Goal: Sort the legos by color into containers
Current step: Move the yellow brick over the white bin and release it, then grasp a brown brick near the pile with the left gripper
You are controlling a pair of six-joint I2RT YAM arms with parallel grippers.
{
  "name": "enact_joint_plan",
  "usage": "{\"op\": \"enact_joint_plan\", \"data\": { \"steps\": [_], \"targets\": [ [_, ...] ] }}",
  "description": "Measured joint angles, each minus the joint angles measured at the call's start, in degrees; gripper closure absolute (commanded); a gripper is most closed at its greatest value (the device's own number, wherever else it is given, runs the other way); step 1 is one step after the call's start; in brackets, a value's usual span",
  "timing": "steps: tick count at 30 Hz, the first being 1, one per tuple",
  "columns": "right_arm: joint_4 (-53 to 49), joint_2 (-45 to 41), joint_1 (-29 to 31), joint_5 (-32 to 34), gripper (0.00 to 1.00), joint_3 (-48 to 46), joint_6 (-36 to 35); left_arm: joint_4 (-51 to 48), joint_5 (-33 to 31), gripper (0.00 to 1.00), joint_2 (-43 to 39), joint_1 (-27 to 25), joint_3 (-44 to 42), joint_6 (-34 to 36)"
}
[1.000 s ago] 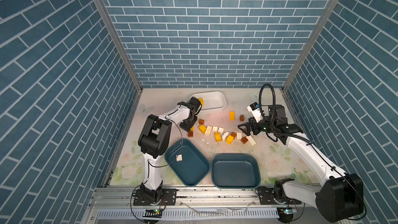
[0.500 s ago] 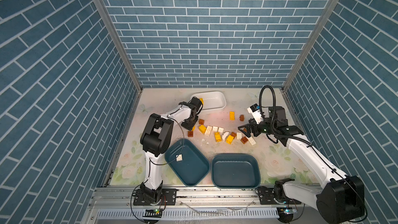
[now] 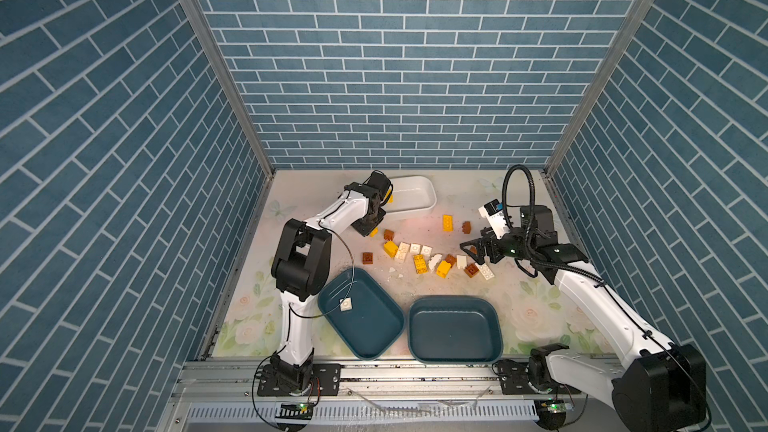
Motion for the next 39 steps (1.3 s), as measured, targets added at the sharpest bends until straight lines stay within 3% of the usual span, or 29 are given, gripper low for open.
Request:
{"op": "enact_joint_plan", "data": {
  "steps": [6,16,22,28,39],
  "targets": [
    [2.19,0.15,-0.24,-0.02,0.02,0.02,1.36,-0.94,0.22,0.70,3.08,1.33,14.12,12.96],
    [2.10,0.87,-1.01,0.11,0.02,1.53,1.33,-3.54,3.96,0.67,21.62,2.58,36.96,29.86],
    [0.81,0.87,-1.49,0.28,0.01,2.97,1.14,-5.38,5.31,0.33,24.92,3.58,38.25,34.82],
    [-0.74,0.87,-1.55,0.33,0.02,3.06,1.11,-4.55,5.40,0.25,18.32,3.45,30.42,37.46],
    [-1.73,2.14,-1.60,-0.02,0.02,3.06,1.11,-0.68,6.23,0.25,-7.41,0.55,-2.23,37.09]
  ]
}}
